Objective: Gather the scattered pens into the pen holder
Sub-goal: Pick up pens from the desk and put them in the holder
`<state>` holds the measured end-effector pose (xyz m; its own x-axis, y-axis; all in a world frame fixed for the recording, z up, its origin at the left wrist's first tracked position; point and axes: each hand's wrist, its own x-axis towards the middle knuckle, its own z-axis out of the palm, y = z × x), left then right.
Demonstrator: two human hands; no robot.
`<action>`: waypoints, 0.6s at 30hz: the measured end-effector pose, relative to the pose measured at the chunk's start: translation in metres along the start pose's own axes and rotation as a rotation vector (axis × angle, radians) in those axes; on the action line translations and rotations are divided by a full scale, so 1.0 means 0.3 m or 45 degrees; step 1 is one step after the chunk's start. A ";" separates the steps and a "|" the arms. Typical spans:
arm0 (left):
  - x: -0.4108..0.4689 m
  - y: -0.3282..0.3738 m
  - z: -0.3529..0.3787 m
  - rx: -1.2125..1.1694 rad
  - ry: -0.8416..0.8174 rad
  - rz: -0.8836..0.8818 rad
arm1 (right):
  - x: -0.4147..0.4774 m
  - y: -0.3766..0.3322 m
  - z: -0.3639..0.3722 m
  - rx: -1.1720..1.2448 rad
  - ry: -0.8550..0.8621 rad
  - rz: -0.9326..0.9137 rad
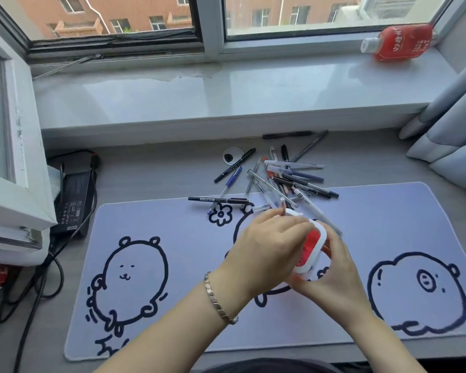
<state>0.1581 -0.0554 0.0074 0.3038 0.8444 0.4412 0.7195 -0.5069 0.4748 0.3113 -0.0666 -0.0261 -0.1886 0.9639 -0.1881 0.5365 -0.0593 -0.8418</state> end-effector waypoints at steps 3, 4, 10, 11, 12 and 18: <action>0.007 -0.044 -0.031 -0.054 0.131 -0.002 | 0.024 0.007 -0.025 -0.002 0.022 0.011; 0.011 -0.077 -0.039 -0.115 0.171 -0.078 | 0.032 0.010 -0.037 0.002 0.036 0.016; -0.015 -0.419 -0.003 0.194 -0.173 -0.749 | 0.080 0.025 -0.090 0.040 0.100 0.090; -0.022 -0.459 0.011 0.260 -0.299 -0.785 | 0.088 0.024 -0.094 0.042 0.102 0.099; -0.027 -0.489 0.025 0.324 -0.410 -0.783 | 0.095 0.023 -0.096 0.048 0.095 0.114; -0.019 -0.542 0.080 0.432 -0.483 -0.681 | 0.135 0.035 -0.097 0.101 0.053 0.167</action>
<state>0.0543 0.0265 -0.0907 0.0082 0.9942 -0.1074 0.9648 0.0203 0.2623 0.3333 -0.0205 -0.0279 -0.0862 0.9563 -0.2795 0.4873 -0.2042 -0.8490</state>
